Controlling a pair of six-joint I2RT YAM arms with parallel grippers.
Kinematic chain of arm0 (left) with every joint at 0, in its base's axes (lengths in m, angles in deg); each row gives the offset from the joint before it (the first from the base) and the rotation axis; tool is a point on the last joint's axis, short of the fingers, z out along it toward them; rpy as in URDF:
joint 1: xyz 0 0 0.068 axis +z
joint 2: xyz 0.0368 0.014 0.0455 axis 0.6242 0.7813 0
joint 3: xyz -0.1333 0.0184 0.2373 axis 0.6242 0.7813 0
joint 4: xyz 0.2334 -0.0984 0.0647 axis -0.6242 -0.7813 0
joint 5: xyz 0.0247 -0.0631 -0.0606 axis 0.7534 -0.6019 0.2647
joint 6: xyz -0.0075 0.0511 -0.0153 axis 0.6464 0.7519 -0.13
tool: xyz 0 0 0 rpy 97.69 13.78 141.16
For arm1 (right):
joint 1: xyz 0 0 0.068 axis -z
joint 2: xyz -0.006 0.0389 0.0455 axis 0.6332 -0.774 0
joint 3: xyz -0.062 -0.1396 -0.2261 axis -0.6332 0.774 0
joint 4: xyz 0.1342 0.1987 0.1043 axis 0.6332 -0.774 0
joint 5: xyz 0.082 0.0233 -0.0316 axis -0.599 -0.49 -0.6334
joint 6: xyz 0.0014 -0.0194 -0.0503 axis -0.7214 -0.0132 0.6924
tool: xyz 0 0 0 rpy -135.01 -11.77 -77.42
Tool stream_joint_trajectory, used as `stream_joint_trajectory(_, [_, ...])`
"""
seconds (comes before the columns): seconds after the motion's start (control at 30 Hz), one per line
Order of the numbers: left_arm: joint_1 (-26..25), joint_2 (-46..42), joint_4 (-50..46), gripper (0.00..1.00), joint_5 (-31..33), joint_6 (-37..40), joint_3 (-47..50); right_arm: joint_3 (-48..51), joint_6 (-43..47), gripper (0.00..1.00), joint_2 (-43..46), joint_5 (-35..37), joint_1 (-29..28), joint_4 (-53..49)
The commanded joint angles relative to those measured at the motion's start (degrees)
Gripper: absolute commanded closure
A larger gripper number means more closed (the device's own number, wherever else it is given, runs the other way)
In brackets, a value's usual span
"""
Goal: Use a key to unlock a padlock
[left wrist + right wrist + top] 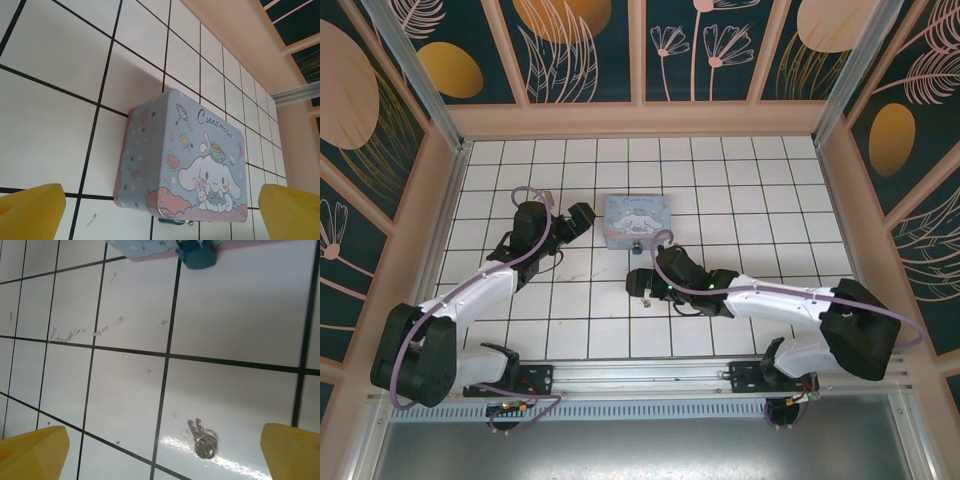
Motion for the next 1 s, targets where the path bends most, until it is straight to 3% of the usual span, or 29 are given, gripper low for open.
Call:
stream_joint_trajectory(0.0, [0.37, 0.51, -1.51, 0.01, -0.42, 1.40, -1.72, 0.40, -2.33, 0.02, -2.34, -3.27, -1.25, 4.42])
stream_joint_trajectory(0.37, [0.37, 0.44, -1.27, 0.01, -0.61, 1.33, -1.26, 0.55, -4.15, 0.03, -7.06, -3.41, -5.06, 4.87])
stream_joint_trajectory(0.97, [0.32, 0.68, -0.34, 0.01, -0.89, 0.67, -0.42, 1.36, -5.44, 0.03, -10.51, -5.83, -6.71, 8.44])
